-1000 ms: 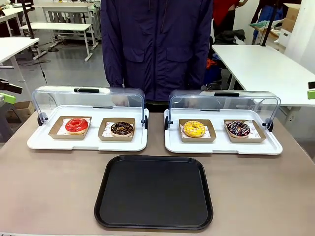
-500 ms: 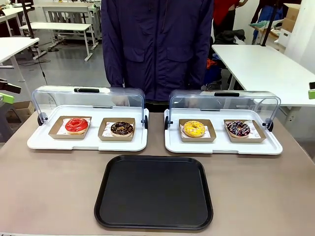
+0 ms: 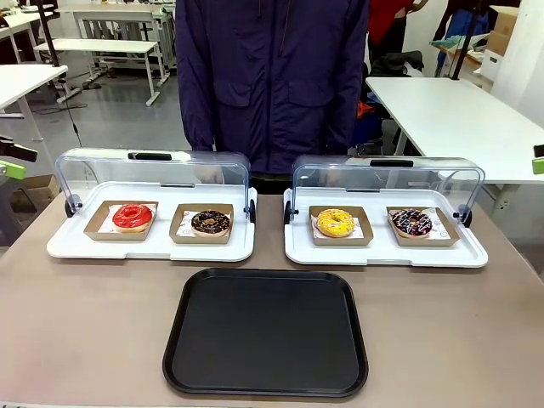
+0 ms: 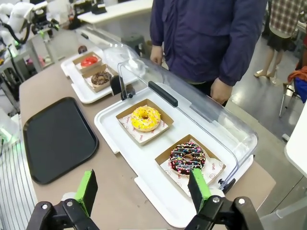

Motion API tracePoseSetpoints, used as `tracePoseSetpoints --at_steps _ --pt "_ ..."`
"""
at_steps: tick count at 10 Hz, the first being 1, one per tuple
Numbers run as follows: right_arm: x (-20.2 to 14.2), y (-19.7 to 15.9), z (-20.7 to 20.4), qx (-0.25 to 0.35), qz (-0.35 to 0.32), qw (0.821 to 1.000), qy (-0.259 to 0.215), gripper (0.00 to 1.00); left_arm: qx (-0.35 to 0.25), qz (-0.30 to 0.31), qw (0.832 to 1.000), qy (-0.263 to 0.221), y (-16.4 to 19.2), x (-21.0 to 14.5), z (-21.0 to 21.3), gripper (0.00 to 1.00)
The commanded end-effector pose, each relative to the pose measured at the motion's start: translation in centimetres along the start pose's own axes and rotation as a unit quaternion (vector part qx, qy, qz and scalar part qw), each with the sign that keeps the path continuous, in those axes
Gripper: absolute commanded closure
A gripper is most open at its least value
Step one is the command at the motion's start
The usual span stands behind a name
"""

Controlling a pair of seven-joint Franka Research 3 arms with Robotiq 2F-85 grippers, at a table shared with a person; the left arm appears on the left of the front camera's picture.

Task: Move the first donut from the left to the tray.
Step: Pick up the Paper togo box containing the Donut indicated by the person and place it on the Handle tray.

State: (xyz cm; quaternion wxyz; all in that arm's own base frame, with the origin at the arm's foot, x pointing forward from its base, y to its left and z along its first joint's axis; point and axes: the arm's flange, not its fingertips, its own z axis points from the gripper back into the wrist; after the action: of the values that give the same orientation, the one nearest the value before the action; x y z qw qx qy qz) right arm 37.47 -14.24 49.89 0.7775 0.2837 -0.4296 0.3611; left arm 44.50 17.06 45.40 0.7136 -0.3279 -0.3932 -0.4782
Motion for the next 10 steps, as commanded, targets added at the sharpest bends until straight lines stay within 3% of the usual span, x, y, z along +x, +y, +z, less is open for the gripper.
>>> tracePoseSetpoints --at_steps 1,10 --pt "0.12 -0.29 -0.08 0.001 0.010 1.000 -0.014 0.00 -0.001 -0.001 1.000 -0.002 -0.03 0.03 -0.01 0.00" --pt "0.12 -0.29 -0.08 0.001 0.010 1.000 -0.014 0.00 -0.001 -0.001 1.000 -0.002 -0.03 0.03 -0.01 0.00"
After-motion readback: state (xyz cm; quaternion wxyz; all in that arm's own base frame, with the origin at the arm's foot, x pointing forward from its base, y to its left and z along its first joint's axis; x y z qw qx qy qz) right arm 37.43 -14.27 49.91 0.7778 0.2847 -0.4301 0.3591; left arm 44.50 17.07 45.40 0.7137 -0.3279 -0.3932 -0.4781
